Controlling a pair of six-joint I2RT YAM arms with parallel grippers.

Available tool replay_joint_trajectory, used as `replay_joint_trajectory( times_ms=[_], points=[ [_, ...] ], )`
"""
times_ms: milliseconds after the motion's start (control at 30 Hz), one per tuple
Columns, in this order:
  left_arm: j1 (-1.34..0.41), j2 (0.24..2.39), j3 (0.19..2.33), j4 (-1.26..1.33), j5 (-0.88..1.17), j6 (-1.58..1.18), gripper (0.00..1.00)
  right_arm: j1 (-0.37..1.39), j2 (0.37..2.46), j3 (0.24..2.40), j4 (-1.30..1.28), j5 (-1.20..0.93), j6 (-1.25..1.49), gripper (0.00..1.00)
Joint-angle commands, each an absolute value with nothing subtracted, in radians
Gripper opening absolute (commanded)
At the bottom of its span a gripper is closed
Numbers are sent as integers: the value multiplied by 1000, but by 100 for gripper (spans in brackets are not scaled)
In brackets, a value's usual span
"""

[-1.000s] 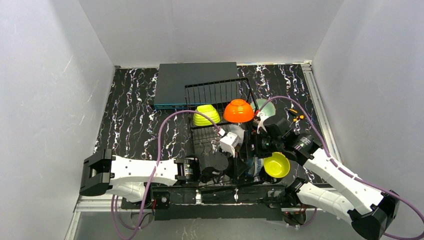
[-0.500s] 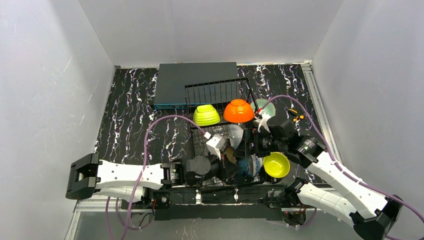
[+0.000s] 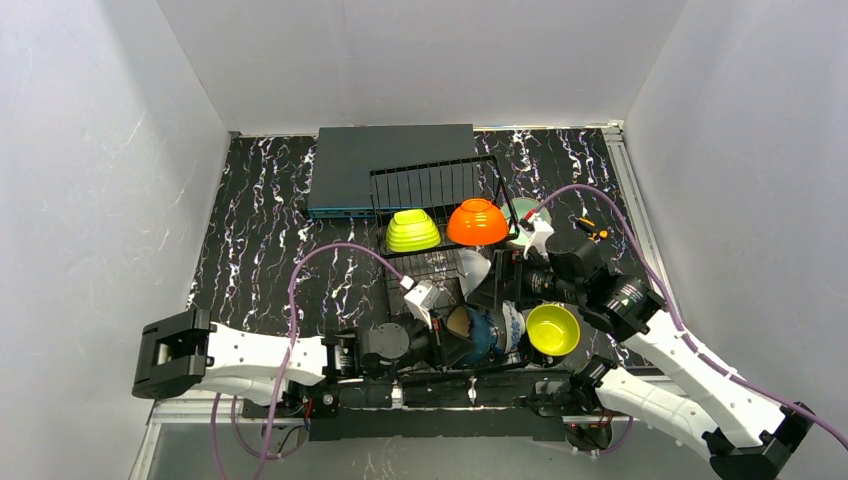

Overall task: Load the bowls into the dish rack
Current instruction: Place the bowl in the dish rack.

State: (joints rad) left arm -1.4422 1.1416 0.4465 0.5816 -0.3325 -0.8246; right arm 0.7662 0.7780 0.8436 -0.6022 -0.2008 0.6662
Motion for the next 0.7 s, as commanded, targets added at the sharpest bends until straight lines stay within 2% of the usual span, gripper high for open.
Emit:
replay_joint_trajectory(
  times_ms=[0,667],
  points=[
    [-1445,1149,451,853,-322,-786,0,763,746,900,-558,-168,655,99],
    [-1447,1437,418,1315,-376,-856,0,762,747,910,-584,-150,634,99]
  ],
)
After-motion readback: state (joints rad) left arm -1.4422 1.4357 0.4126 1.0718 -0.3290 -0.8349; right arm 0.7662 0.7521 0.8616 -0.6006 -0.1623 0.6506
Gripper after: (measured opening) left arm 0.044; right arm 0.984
